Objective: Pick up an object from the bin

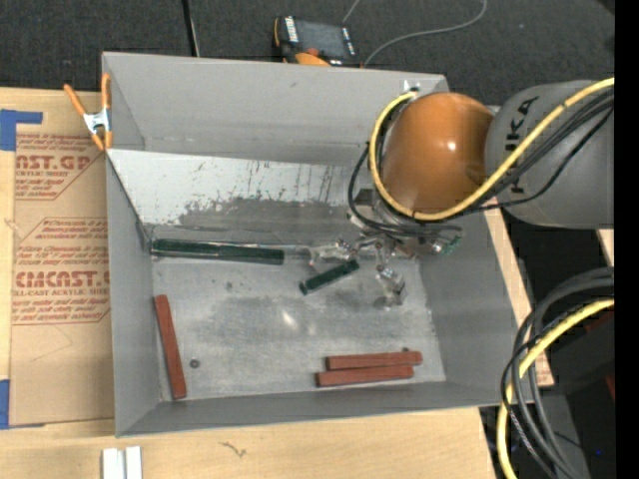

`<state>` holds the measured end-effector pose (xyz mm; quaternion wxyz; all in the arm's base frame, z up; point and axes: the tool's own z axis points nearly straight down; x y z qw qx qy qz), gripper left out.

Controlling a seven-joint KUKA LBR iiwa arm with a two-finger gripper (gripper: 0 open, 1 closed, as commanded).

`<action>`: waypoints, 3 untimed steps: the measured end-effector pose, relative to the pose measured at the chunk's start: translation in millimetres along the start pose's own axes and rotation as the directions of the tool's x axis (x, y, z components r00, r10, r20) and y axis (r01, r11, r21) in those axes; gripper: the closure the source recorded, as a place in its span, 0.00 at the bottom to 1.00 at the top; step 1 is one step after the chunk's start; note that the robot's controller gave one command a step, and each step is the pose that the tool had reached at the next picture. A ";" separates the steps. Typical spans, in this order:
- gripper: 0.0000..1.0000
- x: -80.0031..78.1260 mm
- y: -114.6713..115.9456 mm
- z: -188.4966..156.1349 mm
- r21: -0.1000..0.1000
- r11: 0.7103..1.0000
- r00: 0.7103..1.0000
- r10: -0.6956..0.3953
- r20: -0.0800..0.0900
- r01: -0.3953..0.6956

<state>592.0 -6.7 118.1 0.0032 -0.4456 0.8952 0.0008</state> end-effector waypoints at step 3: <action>0.00 -31.5 22.4 50.1 -0.004 0.999 0.999 0.039 -0.003 -0.039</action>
Offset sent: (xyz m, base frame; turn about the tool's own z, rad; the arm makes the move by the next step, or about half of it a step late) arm 0.0007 0.0244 -0.0461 -0.0157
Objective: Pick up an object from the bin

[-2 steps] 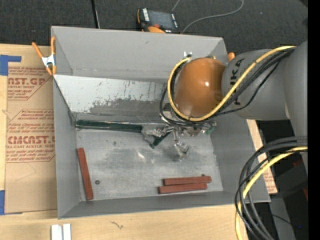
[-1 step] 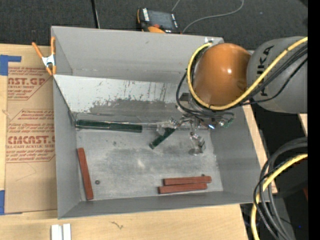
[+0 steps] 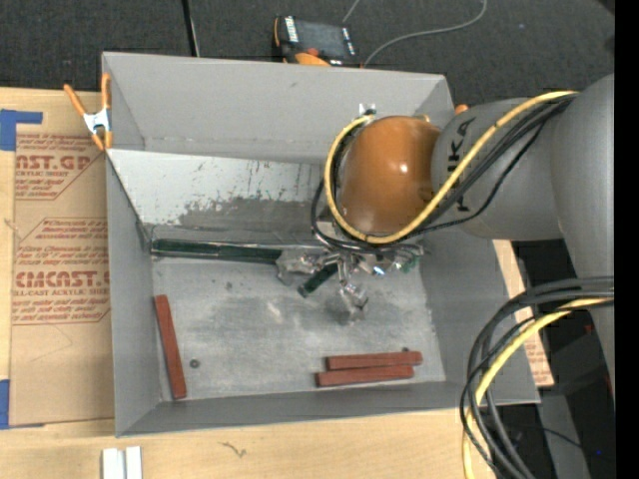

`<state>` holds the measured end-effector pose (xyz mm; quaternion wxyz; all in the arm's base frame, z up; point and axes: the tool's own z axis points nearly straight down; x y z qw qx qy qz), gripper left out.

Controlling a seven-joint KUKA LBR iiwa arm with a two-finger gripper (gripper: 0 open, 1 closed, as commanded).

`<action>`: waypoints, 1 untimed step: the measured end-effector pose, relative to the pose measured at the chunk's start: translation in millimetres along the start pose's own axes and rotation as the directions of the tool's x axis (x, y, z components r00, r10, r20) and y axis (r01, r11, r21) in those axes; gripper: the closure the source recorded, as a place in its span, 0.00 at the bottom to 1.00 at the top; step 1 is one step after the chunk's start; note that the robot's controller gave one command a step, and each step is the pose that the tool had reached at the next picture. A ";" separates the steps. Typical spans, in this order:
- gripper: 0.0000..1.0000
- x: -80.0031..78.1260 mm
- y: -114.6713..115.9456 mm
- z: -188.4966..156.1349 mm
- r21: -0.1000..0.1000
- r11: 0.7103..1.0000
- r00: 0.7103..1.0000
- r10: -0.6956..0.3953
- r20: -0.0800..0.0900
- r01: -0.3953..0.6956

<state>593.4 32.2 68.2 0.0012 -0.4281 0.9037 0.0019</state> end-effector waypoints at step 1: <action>0.00 51.4 -40.7 -18.6 0.005 1.000 1.000 -0.029 -0.002 0.029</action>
Offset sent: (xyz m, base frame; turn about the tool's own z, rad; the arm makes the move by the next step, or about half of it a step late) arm -0.0016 -0.0629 0.0180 -0.0348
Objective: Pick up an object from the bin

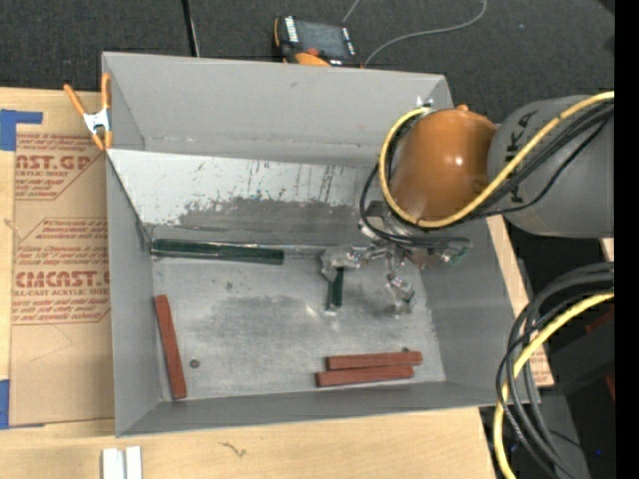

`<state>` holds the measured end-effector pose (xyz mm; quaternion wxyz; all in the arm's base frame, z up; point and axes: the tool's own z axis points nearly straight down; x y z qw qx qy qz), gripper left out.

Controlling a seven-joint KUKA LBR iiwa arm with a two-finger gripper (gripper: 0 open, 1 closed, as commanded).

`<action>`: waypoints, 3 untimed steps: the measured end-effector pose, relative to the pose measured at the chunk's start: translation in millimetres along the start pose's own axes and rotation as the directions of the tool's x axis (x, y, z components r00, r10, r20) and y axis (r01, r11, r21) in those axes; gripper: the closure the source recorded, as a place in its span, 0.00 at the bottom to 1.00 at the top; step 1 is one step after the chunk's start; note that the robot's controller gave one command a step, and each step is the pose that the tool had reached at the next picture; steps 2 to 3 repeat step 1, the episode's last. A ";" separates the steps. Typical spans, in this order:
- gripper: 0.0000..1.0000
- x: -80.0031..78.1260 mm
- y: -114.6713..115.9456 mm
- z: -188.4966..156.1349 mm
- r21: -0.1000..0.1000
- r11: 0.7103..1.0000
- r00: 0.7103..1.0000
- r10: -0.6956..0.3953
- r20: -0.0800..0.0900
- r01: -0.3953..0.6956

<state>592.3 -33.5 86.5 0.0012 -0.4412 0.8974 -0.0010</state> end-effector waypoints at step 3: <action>0.00 -15.3 9.7 15.5 0.001 0.996 0.996 -0.086 0.004 0.086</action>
Offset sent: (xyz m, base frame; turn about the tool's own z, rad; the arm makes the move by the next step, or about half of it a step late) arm 0.0003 0.0174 -0.0165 -0.0883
